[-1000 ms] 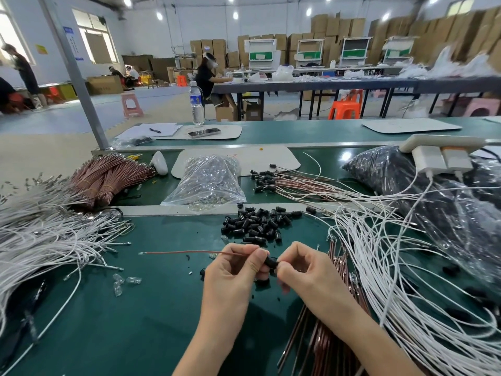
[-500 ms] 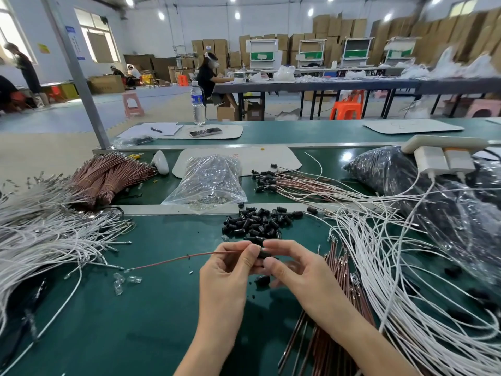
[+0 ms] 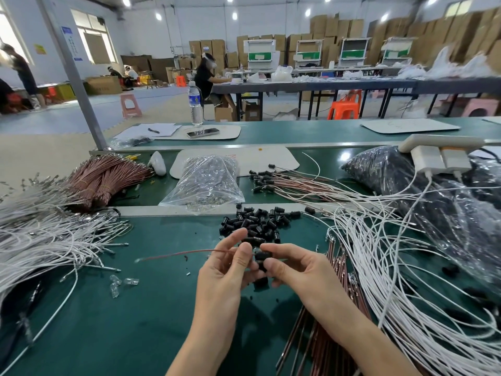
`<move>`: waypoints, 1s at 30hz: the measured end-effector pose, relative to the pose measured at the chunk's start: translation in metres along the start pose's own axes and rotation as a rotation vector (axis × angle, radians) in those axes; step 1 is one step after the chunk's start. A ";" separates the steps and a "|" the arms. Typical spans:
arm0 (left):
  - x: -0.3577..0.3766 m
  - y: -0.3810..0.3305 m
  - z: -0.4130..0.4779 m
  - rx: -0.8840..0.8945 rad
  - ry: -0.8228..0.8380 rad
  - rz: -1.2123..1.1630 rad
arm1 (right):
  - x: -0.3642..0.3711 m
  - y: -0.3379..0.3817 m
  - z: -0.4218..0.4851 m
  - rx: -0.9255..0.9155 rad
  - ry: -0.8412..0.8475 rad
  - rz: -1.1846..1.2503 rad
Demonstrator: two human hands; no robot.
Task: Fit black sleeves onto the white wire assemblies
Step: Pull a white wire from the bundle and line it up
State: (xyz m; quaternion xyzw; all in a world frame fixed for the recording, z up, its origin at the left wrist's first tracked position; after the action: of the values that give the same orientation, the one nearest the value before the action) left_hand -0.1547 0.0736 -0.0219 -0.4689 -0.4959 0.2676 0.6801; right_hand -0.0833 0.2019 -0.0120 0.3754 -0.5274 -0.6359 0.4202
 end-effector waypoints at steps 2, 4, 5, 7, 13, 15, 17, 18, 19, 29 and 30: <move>-0.001 0.000 0.001 0.008 -0.004 -0.019 | 0.001 0.001 0.000 0.000 0.009 0.020; -0.002 -0.002 0.001 0.040 -0.011 0.011 | 0.001 0.002 0.000 0.006 0.003 0.023; -0.003 -0.001 0.001 0.051 -0.005 0.034 | 0.000 0.002 -0.001 0.009 -0.002 0.020; -0.003 0.000 0.001 0.053 0.024 0.090 | -0.002 0.002 -0.002 0.012 -0.005 0.018; 0.002 0.002 -0.001 -0.042 0.113 0.068 | -0.002 0.004 -0.002 0.024 0.029 0.059; 0.005 0.002 -0.003 -0.057 0.136 0.052 | -0.001 0.005 -0.002 0.030 0.045 0.048; 0.008 0.001 -0.004 -0.061 0.153 0.067 | -0.001 0.005 -0.002 0.024 0.038 0.027; 0.010 0.001 -0.005 -0.057 0.158 0.076 | -0.002 0.006 -0.001 0.019 0.019 0.017; 0.010 0.001 -0.005 -0.050 0.156 0.085 | -0.003 0.006 -0.001 0.018 -0.014 0.013; -0.009 -0.004 0.004 -0.001 -0.034 -0.008 | -0.025 0.010 0.000 0.044 -0.173 0.196; -0.013 -0.005 0.005 -0.006 -0.064 -0.036 | -0.032 0.011 0.001 0.047 -0.217 0.260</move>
State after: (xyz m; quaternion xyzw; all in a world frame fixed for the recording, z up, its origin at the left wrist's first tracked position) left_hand -0.1645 0.0630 -0.0228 -0.4533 -0.5266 0.2685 0.6672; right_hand -0.0709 0.2308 -0.0004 0.2429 -0.6286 -0.6003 0.4307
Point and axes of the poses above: each hand's wrist, its own z-axis towards the middle knuckle, its own x-axis out of the palm, y = z × x, the point moved 5 cm from there along z, towards the middle knuckle
